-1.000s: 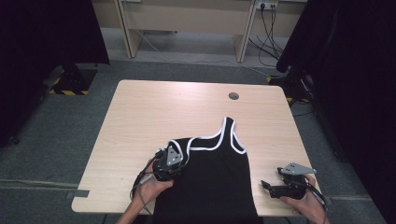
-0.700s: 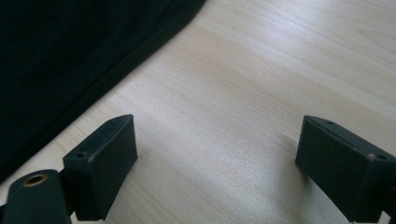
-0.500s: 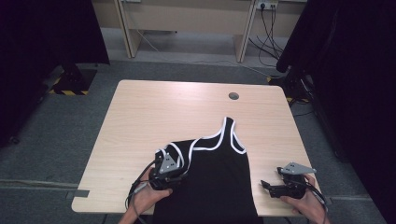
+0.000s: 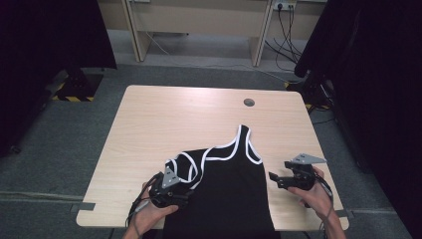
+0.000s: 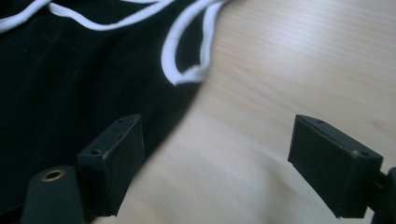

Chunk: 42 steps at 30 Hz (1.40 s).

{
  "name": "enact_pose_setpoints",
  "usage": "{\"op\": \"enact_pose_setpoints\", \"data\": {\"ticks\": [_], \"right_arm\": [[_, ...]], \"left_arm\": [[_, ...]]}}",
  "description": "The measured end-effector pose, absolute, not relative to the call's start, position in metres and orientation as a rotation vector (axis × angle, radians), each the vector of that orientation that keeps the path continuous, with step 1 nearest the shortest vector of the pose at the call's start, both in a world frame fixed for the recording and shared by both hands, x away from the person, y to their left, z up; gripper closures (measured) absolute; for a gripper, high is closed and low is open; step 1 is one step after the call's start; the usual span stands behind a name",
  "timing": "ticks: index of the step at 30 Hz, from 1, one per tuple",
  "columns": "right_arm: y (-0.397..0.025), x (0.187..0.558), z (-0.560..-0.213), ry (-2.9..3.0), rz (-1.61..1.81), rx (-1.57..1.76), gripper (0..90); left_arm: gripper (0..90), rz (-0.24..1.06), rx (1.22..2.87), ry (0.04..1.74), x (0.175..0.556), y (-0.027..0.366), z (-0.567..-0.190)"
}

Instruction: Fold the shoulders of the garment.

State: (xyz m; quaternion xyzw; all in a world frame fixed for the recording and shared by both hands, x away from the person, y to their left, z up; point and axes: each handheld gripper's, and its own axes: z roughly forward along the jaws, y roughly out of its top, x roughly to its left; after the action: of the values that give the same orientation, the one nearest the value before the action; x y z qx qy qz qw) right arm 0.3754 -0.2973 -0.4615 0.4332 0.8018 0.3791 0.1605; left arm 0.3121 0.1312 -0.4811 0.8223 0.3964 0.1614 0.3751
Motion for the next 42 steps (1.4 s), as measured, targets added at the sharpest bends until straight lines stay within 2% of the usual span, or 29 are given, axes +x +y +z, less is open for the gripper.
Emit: {"op": "enact_pose_setpoints", "data": {"ticks": [9,20,33,36,38,39,42], "right_arm": [[-0.257,0.427,-0.457,2.332,1.081,1.195,20.3],[-0.22,0.475,-0.462,2.369,1.039,1.183,23.1],[-0.209,0.522,-0.473,2.363,0.955,1.213,23.8],[-0.206,0.523,-0.473,2.371,0.977,1.168,43.1],[-0.206,0.521,-0.471,2.387,0.999,1.146,63.4],[-0.206,0.521,-0.471,2.397,1.009,1.138,70.6],[-0.211,0.519,-0.47,2.409,1.057,1.146,82.1]], "left_arm": [[11.6,0.449,2.108,1.028,0.312,0.129,-0.484],[12.1,0.432,2.112,1.01,0.318,0.125,-0.484],[12.0,0.433,2.111,1.013,0.321,0.123,-0.484],[11.7,0.433,2.11,1.016,0.321,0.123,-0.484],[11.4,0.433,2.111,1.016,0.321,0.123,-0.484],[11.4,0.433,2.111,1.017,0.321,0.123,-0.484],[11.4,0.433,2.111,1.017,0.321,0.123,-0.484]]}}
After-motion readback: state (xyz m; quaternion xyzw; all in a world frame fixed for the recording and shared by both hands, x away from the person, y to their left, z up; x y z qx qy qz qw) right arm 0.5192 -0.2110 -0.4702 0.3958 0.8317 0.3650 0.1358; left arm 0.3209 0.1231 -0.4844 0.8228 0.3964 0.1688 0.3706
